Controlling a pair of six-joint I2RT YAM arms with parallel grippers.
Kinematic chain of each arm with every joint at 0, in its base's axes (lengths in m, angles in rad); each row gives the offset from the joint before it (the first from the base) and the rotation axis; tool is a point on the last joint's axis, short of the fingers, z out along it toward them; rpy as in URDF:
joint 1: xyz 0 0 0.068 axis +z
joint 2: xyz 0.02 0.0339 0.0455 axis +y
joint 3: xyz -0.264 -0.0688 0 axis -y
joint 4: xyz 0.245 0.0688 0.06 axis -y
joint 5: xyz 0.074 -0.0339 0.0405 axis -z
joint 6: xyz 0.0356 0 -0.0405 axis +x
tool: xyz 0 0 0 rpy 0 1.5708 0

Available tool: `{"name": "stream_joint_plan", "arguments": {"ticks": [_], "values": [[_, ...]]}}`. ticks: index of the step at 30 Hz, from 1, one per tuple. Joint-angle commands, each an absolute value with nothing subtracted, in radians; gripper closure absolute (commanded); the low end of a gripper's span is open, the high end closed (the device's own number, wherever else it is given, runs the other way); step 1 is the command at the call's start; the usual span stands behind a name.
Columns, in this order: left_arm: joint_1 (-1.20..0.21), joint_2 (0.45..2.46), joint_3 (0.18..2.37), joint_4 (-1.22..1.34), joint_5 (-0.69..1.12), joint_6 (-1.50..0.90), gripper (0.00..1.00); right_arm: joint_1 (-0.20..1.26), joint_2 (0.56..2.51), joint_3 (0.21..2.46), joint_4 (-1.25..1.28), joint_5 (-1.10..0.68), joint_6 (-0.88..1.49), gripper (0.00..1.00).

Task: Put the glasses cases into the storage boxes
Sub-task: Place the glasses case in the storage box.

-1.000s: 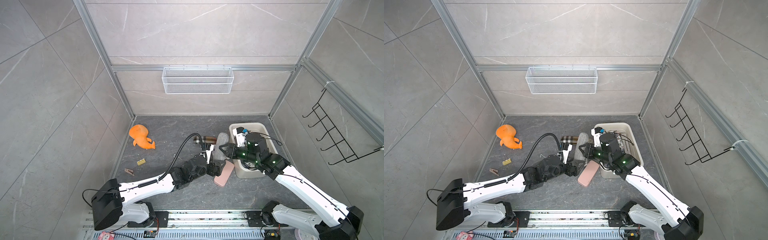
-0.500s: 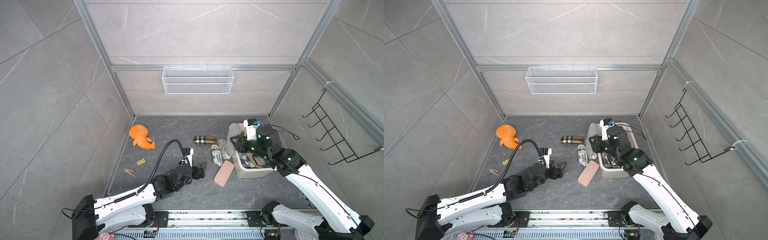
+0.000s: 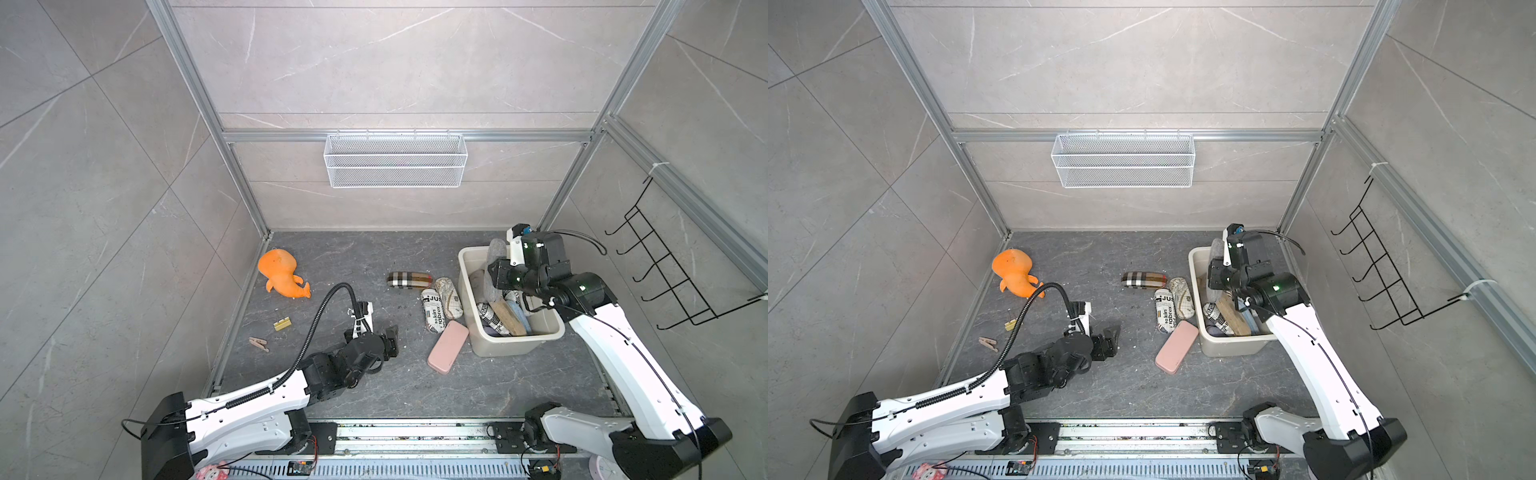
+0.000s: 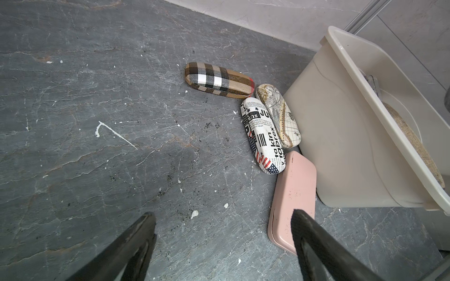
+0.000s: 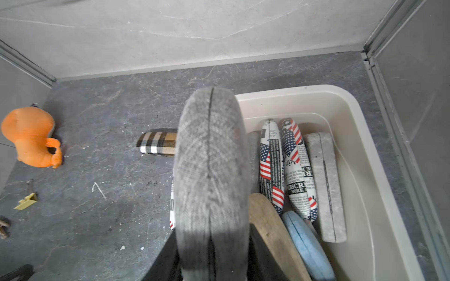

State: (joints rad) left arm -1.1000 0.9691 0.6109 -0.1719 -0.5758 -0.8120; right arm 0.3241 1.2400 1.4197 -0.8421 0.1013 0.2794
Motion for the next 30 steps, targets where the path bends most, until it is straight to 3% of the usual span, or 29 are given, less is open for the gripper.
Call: {"name": "stream_joint_plan", "arguments": {"ticks": [1,13,19,21,22,30], "values": [[-1.104,0.942,0.631,-0.198,-0.613,-0.832,0.11,0.310,1.313,1.490,-0.908,0.117,0.217,0.69],[-1.104,0.885,0.616,-0.258,-0.618,-0.848,0.11,0.304,1.571,1.519,-0.903,0.011,0.208,0.68],[-1.104,0.795,0.590,-0.325,-0.641,-0.844,0.11,0.303,1.648,1.529,-0.920,0.054,0.201,0.67],[-1.104,0.767,0.571,-0.313,-0.638,-0.844,0.11,0.303,1.663,1.541,-0.922,0.057,0.206,0.61],[-1.105,0.758,0.565,-0.310,-0.634,-0.847,0.11,0.303,1.671,1.555,-0.932,0.057,0.211,0.54],[-1.104,0.821,0.601,-0.310,-0.556,-0.815,0.11,0.303,1.621,1.600,-0.953,0.073,0.230,0.44]]}}
